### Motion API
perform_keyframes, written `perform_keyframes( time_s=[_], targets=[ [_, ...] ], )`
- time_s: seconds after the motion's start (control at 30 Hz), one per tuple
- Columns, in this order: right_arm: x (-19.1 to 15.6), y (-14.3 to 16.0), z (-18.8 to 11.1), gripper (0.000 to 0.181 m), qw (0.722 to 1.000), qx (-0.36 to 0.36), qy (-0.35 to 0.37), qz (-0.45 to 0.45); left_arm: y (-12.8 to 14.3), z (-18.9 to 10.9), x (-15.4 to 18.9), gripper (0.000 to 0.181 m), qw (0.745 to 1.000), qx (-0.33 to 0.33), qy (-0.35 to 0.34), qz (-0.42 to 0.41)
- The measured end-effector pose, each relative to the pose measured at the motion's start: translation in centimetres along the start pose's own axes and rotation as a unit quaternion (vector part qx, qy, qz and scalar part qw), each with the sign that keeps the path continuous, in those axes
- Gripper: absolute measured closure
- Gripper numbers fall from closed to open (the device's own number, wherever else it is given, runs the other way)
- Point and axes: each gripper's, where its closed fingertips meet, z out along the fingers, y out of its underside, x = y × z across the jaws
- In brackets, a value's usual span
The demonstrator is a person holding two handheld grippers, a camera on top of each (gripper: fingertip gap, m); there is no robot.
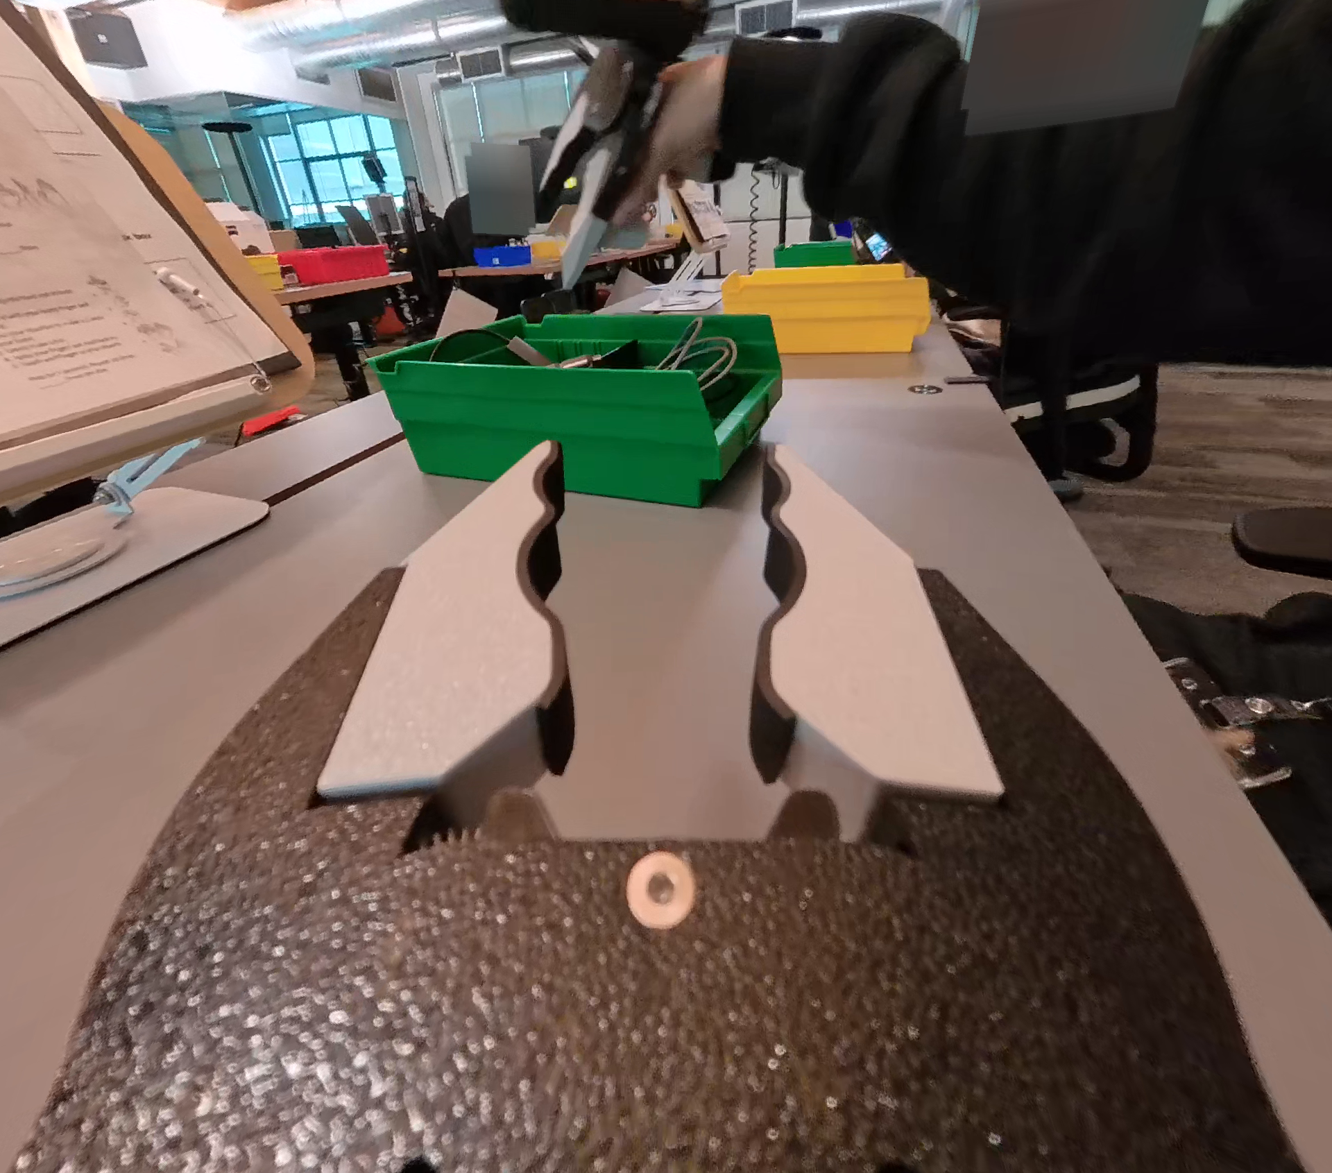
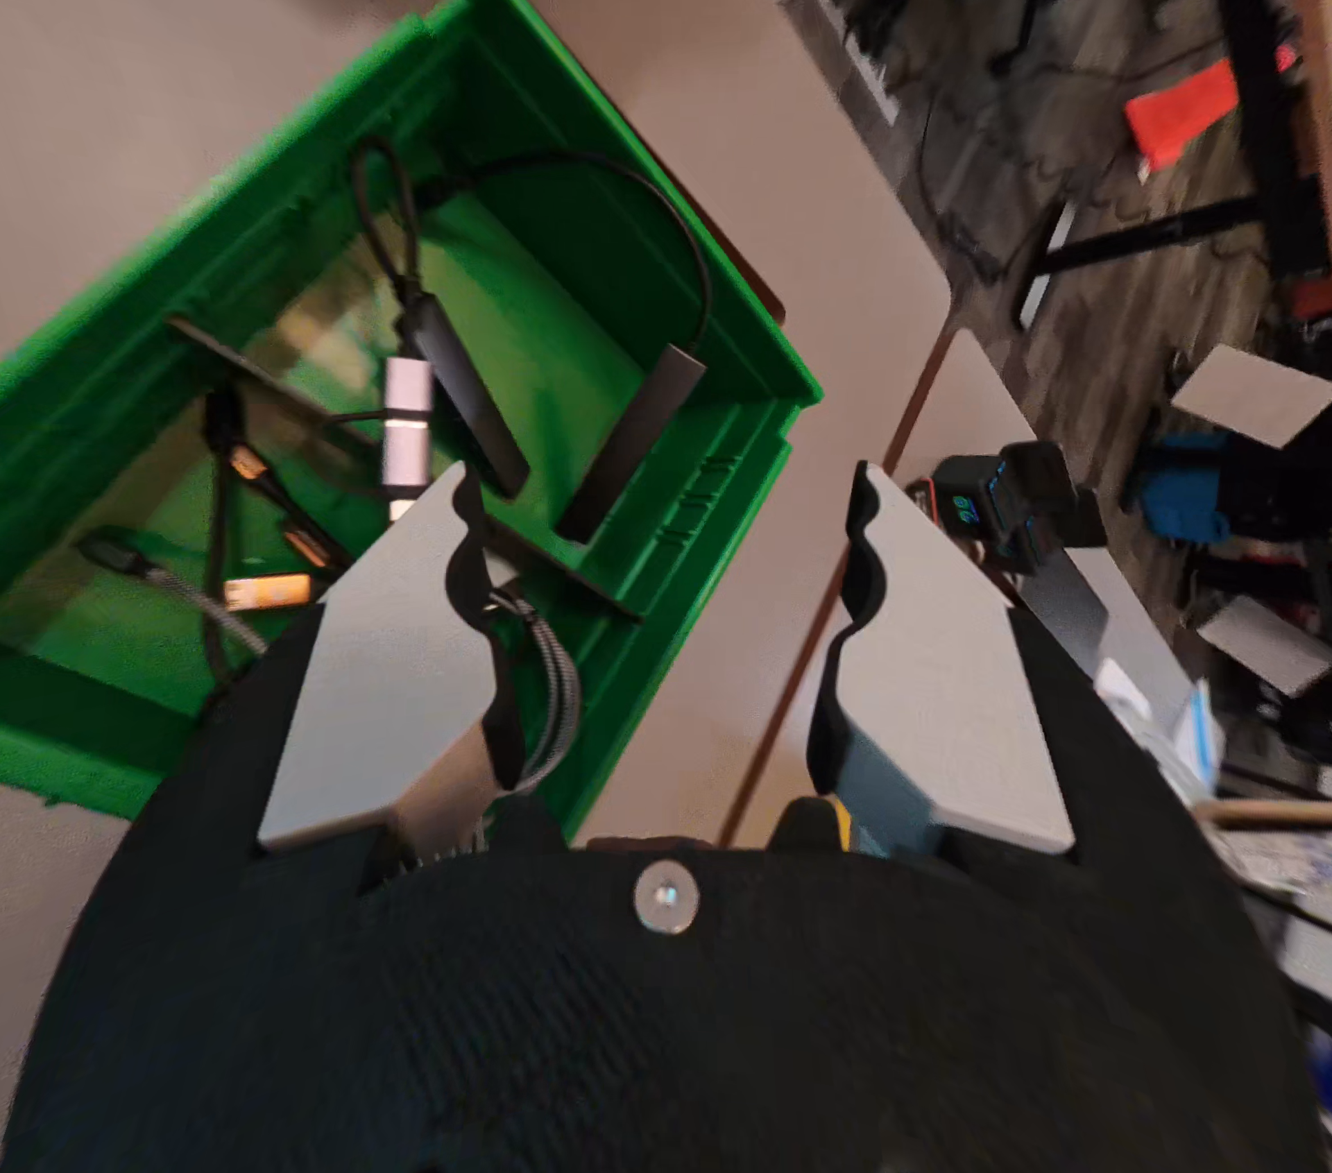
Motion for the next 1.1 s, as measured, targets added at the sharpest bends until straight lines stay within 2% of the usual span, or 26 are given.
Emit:
perform_keyframes(
  time_s=[0.07, 0.13, 0.2, 0.23, 0.33, 0.43, 0.5, 0.57, 0.63, 0.73, 0.87, 0.9, 0.93, 0.97, 1.03, 1.1],
  targets=[
    [-2.4, 0.5, -1.6, 0.088, 0.997, 0.078, -0.014, 0.008, 0.3, 0.2, -0.1, 0.129, 1.000, -0.006, -0.003, 0.000],
    [-5.0, 2.8, -2.6, 0.092, 0.995, 0.096, -0.025, 0.021, 0.7, 0.5, 0.1, 0.129, 1.000, -0.017, -0.004, 0.003],
    [-5.7, 5.2, -4.4, 0.093, 0.990, 0.123, 0.027, 0.069, 1.3, 0.9, 0.2, 0.128, 0.999, -0.040, -0.017, 0.013],
    [-6.7, 6.2, -5.5, 0.094, 0.983, 0.155, 0.034, 0.093, 1.5, 1.1, 0.4, 0.128, 0.998, -0.053, -0.022, 0.015],
    [-10.5, 8.9, -7.8, 0.101, 0.957, 0.239, -0.004, 0.165, 2.6, 3.1, 0.5, 0.127, 0.994, -0.096, -0.057, -0.016],
    [-13.0, 12.3, -7.9, 0.096, 0.947, 0.238, -0.030, 0.211, 3.0, 7.3, 0.5, 0.121, 0.984, -0.105, -0.126, -0.073],
    [-13.6, 14.0, -7.3, 0.097, 0.944, 0.225, -0.032, 0.238, 3.2, 11.1, 1.1, 0.111, 0.974, -0.115, -0.157, -0.113],
    [-13.4, 14.8, -7.3, 0.088, 0.951, 0.196, -0.031, 0.239, 3.7, 15.1, 1.6, 0.101, 0.965, -0.149, -0.178, -0.123],
    [-11.8, 14.7, -8.7, 0.086, 0.942, 0.213, 0.008, 0.259, 4.2, 18.4, 1.1, 0.080, 0.953, -0.185, -0.222, -0.088],
    [-11.5, 12.7, -11.2, 0.087, 0.925, 0.282, -0.003, 0.255, 5.0, 21.4, -0.9, 0.077, 0.931, -0.211, -0.296, -0.025],
    [-11.1, 13.1, -12.3, 0.090, 0.934, 0.278, 0.020, 0.223, 7.0, 22.6, -3.9, 0.096, 0.901, -0.268, -0.339, 0.035],
    [-11.0, 13.3, -12.4, 0.090, 0.937, 0.273, 0.026, 0.217, 7.6, 22.6, -4.3, 0.096, 0.901, -0.277, -0.333, 0.038],
    [-11.0, 13.3, -12.6, 0.090, 0.938, 0.272, 0.029, 0.213, 8.3, 22.7, -4.3, 0.109, 0.904, -0.285, -0.319, 0.026],
    [-11.1, 13.1, -13.0, 0.090, 0.938, 0.276, 0.030, 0.208, 8.6, 22.5, -4.2, 0.145, 0.909, -0.284, -0.306, 0.009],
    [-11.1, 12.8, -13.8, 0.092, 0.935, 0.288, 0.033, 0.203, 8.5, 20.4, -5.3, 0.169, 0.900, -0.286, -0.328, 0.025],
    [-11.1, 12.3, -14.3, 0.093, 0.932, 0.300, 0.034, 0.201, 8.2, 18.1, -6.1, 0.174, 0.897, -0.287, -0.329, 0.072]
  ],
)
